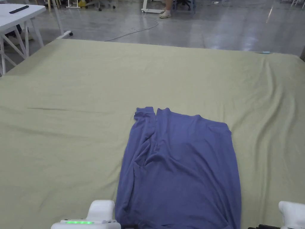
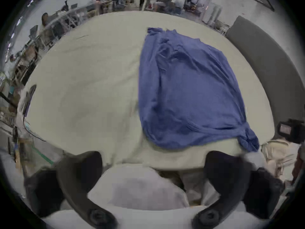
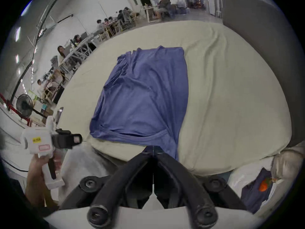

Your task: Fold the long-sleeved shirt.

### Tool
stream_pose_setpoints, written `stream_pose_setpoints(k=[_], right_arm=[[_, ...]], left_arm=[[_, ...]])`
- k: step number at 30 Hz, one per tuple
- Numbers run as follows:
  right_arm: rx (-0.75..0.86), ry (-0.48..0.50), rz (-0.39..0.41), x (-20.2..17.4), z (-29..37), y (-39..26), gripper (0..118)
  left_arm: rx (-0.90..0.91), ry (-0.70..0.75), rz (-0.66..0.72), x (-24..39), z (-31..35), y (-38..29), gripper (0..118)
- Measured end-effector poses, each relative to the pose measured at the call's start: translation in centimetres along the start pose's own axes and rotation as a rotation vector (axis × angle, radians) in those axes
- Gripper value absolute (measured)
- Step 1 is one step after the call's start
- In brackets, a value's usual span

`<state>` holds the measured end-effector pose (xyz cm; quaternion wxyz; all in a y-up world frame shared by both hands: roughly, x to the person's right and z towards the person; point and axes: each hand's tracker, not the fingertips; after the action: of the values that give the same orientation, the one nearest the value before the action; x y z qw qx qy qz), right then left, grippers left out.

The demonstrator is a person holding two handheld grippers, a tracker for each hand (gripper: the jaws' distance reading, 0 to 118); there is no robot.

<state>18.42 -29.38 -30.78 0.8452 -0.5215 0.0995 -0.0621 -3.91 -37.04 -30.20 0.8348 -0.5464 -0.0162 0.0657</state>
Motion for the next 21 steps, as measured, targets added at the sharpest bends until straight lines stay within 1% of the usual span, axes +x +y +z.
stream_pose_setpoints(k=[1, 2, 4, 6, 7, 8, 9, 10, 11, 12, 13, 14, 15, 16, 17, 18, 19, 20, 21], right_arm=[[0.0, -0.025, 0.009, 0.0, -0.4, 0.3, 0], [-0.003, -0.031, 0.01, 0.0, -0.9, 0.6, 0], [-0.009, -0.024, 0.002, 0.0, -1.2, 1.5, 0], [-0.014, -0.008, -0.007, 0.3, -1.8, 2.4, 0], [-0.016, -0.001, -0.005, 0.2, -2.1, 3.2, 0], [-0.023, 0.003, 0.003, 0.1, -2.5, 4.0, 0], [-0.03, 0.001, 0.015, -0.2, -3.1, 5.2, 0], [-0.038, -0.012, 0.036, 0.0, -3.9, 6.6, 0], [-0.04, -0.033, 0.064, -0.4, -4.3, 7.9, 0], [-0.03, -0.046, 0.113, -1.1, -4.9, 9.9, 0], [-0.019, -0.044, 0.166, -1.7, -5.7, 12.1, 0], [-0.018, -0.047, 0.202, -2.3, -6.4, 14.1, 0], [-0.014, -0.045, 0.246, -3.2, -7.4, 16.7, 4], [-0.002, -0.011, 0.291, -4.3, -8.7, 19.7, 42], [0.004, 0.019, 0.325, -5.1, -10.1, 22.3, 84], [-0.015, 0.064, 0.33, -5.6, -12.5, 25.4, 118], [-0.049, 0.065, 0.322, -6.6, -15.1, 28.4, 116], [-0.04, 0.077, 0.316, -7.4, -17.0, 30.6, 116], [-0.065, 0.056, 0.267, -8.1, -20.6, 33.6, 116]], left_arm=[[0.015, -0.045, 0.047, 0.0, -0.1, 1.1, 116], [0.0, -0.056, 0.073, 0.1, -1.0, 2.1, 116], [-0.072, -0.05, 0.095, 0.6, -2.8, 3.3, 116], [-0.064, -0.043, 0.083, 1.0, -4.9, 3.8, 115], [-0.091, -0.017, 0.075, 1.3, -6.3, 4.3, 113], [-0.151, 0.008, 0.084, 1.3, -7.7, 4.6, 108], [-0.176, 0.003, 0.117, 1.2, -8.9, 5.3, 97], [-0.191, 0.021, 0.139, 1.3, -9.7, 5.8, 94], [-0.168, 0.011, 0.134, 1.1, -9.1, 5.9, 92], [-0.154, -0.005, 0.148, 1.1, -8.3, 6.2, 80], [-0.123, -0.003, 0.115, 1.0, -7.9, 5.6, 48], [-0.09, -0.011, 0.086, 0.8, -7.2, 5.1, 0], [-0.038, -0.111, 0.097, 0.2, -4.7, 5.5, 0], [-0.015, -0.211, 0.15, -0.6, -2.4, 6.5, 0], [-0.059, -0.229, 0.131, -0.6, -1.6, 6.3, 0], [-0.041, -0.181, 0.083, -0.4, -1.7, 5.5, 0], [-0.024, -0.194, 0.077, -0.4, -0.4, 5.7, 0], [-0.026, -0.211, 0.084, -0.6, 0.5, 5.9, 0], [-0.027, -0.225, 0.089, -0.9, 1.3, 6.1, 0]])
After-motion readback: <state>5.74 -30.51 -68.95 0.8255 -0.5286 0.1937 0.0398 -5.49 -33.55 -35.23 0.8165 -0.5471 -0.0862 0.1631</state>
